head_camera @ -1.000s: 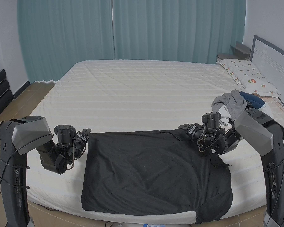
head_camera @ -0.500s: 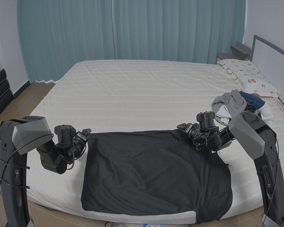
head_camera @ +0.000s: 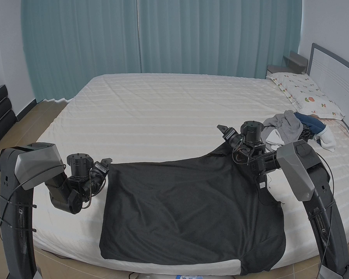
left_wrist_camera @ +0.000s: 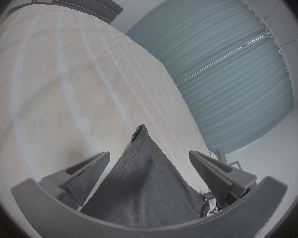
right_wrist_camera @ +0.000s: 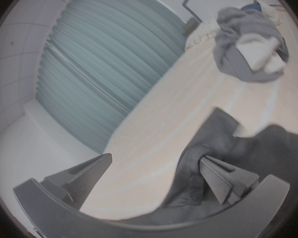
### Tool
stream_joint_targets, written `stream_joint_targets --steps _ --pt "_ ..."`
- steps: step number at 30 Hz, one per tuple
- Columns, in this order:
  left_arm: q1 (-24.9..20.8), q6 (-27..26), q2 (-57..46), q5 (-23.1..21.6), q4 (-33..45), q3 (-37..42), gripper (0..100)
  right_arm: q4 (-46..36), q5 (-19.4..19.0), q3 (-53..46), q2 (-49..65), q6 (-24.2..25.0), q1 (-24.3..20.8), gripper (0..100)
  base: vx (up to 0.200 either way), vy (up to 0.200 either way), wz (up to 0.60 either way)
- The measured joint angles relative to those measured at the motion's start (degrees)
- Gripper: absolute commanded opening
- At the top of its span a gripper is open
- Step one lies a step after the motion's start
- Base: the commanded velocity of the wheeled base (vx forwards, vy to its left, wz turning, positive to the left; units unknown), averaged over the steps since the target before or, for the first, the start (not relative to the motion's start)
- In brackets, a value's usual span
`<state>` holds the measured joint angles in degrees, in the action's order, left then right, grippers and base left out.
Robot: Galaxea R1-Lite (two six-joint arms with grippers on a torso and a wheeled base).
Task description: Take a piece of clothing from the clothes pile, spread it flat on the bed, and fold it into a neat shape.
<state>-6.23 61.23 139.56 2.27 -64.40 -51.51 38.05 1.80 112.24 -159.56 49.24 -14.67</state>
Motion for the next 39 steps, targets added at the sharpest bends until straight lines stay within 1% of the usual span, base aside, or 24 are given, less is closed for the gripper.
stream_joint_targets --steps 2,5,8,13,18,23,28,32,39 --pt "0.0 -0.01 0.0 0.0 0.0 0.0 100 2.68 0.33 1.21 -0.3 -0.35 0.0 100 0.0 0.0 0.0" --pt "0.0 -0.04 0.02 0.0 0.0 0.0 100 3.5 0.76 1.93 -0.91 -1.95 0.01 100 0.0 0.0 0.0" --pt "0.0 -0.04 0.02 0.0 0.0 0.0 100 3.36 1.3 2.18 -2.15 -3.91 0.37 100 0.0 0.0 0.0" --pt "0.0 -0.04 0.02 0.0 0.02 0.0 100 1.91 1.69 2.34 -3.23 -4.33 0.98 100 0.0 0.0 0.0" --pt "0.0 -0.01 0.02 -0.02 0.0 0.0 100 0.27 1.65 0.77 -1.96 -4.85 2.1 100 0.0 0.0 0.0" --pt "0.0 -0.06 0.02 0.0 0.0 0.0 100 -0.59 0.51 -5.22 1.01 -7.39 4.47 100 0.0 0.0 0.0" --pt "0.0 -0.09 0.02 -0.02 0.0 0.0 100 -0.59 -1.8 -10.91 3.39 -10.64 8.0 100 0.0 0.0 0.0" --pt "0.0 -0.09 0.02 0.0 0.0 0.0 100 -0.59 -2.38 -12.85 3.96 -11.3 10.03 100 0.0 0.0 0.0" --pt "0.0 -0.12 0.02 0.0 0.0 0.0 100 -0.59 -3.19 -13.46 3.06 -11.41 10.87 100 0.0 0.0 0.0"
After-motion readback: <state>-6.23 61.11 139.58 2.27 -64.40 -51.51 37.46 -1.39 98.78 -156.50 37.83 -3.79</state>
